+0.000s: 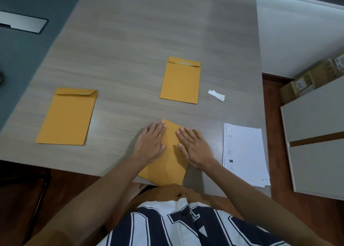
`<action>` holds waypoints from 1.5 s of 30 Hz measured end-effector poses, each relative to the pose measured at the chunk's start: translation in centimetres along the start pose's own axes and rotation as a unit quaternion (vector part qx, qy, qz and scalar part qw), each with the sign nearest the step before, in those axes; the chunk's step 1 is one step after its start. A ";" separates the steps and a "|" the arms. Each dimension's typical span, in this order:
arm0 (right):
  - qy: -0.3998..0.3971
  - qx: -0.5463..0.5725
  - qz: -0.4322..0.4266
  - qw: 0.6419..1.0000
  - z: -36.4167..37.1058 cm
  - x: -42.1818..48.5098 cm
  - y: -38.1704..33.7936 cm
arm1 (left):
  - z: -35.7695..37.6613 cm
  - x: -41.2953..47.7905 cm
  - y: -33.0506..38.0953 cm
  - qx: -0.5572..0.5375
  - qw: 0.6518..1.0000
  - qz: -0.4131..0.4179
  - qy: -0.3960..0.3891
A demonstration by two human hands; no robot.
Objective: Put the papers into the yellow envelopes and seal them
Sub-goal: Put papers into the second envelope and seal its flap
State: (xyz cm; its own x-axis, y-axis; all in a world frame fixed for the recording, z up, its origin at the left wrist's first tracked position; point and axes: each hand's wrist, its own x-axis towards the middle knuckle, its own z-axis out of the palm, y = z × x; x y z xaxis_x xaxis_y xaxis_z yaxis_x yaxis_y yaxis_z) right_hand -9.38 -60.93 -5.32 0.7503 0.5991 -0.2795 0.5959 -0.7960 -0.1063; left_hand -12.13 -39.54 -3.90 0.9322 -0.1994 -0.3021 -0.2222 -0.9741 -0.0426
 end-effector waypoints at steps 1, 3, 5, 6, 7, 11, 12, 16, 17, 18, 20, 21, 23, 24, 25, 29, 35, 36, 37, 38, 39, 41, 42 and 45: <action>0.003 0.004 0.003 1.000 0.1 -0.8 0.5 | 0.0 0.0 0.0 0.004 1.000 -0.002 -0.005; 0.009 0.012 0.012 1.000 0.4 -2.5 1.7 | 0.0 -0.1 0.2 0.010 1.000 -0.006 -0.017; 0.008 0.014 0.025 1.000 0.8 -3.9 2.5 | 0.1 0.1 0.5 0.002 1.000 -0.010 -0.022; 0.004 0.016 0.029 0.999 1.0 -4.3 2.6 | 0.0 0.1 0.7 -0.009 1.000 -0.013 -0.026; 0.003 0.019 0.033 0.999 1.2 -4.6 2.6 | -0.1 0.0 0.9 -0.018 0.999 -0.017 -0.033; 0.012 0.034 0.040 0.999 1.2 -4.3 2.4 | -1.1 0.4 1.8 -0.039 0.997 -0.047 -0.039; 0.012 0.039 0.037 0.998 1.1 -4.2 2.5 | -1.5 0.6 2.2 -0.050 0.996 -0.058 -0.039; 0.013 0.047 0.020 0.999 0.6 -4.1 2.8 | -2.1 0.7 4.9 -0.058 0.998 0.021 -0.001; 0.014 0.042 0.016 0.999 0.5 -4.1 2.9 | -2.0 0.7 5.8 -0.057 0.997 0.051 0.008; 0.013 0.036 0.013 0.999 0.3 -4.1 3.0 | -1.9 0.7 6.6 -0.059 0.996 0.071 0.012; 0.006 0.035 0.013 0.999 0.3 -4.0 2.9 | -1.3 0.7 7.7 -0.070 0.994 0.080 0.004; 0.003 0.040 0.018 0.999 0.4 -4.0 2.7 | -0.8 0.8 7.8 -0.077 0.994 0.076 -0.004; 0.001 0.051 0.031 0.998 0.6 -4.1 2.4 | 0.2 0.8 7.3 -0.084 0.994 0.066 -0.012; 0.004 0.050 0.035 0.998 0.7 -4.1 2.3 | 0.4 0.8 6.9 -0.077 0.995 0.063 -0.011; 0.008 0.046 0.036 0.998 0.8 -4.1 2.3 | 0.5 1.0 6.6 -0.069 0.996 0.062 -0.011; 0.026 0.029 0.034 0.999 1.1 -4.2 2.5 | 0.9 1.2 4.9 -0.061 0.998 0.020 -0.014; 0.028 0.027 0.044 0.998 1.7 -4.3 2.4 | 1.5 0.7 -0.6 -0.033 0.998 -0.052 -0.028; 0.033 0.034 0.046 0.998 1.6 -4.2 2.4 | 1.5 0.7 -0.4 -0.034 0.997 -0.053 -0.034; 0.045 0.042 0.049 0.997 1.5 -4.1 2.2 | 1.5 0.8 -0.1 -0.038 0.997 -0.055 -0.035; 0.064 0.050 0.053 0.995 1.2 -3.9 2.0 | 1.5 0.9 0.2 -0.041 0.997 -0.057 -0.034; 0.082 0.053 0.055 0.994 1.0 -3.6 1.9 | 1.4 1.1 0.3 -0.048 0.997 -0.058 -0.031; 0.111 0.056 0.057 0.991 0.3 -2.6 1.8 | 1.0 1.3 0.1 -0.075 0.995 -0.062 -0.004; 0.127 0.068 0.065 0.987 -0.1 -2.0 1.7 | 0.7 1.4 0.1 -0.092 0.994 -0.060 0.026; 0.164 0.142 0.119 0.969 -1.3 -0.6 1.8 | -0.2 2.5 0.2 -0.082 0.991 -0.050 0.088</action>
State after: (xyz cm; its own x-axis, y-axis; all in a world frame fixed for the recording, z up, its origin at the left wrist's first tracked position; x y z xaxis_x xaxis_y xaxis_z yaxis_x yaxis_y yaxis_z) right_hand -8.37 -62.55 -4.08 0.9350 0.3542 -0.0150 0.3272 -0.8785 -0.3480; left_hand -9.80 -40.22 -4.47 0.9859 -0.1025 -0.1323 -0.0902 -0.9913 0.0961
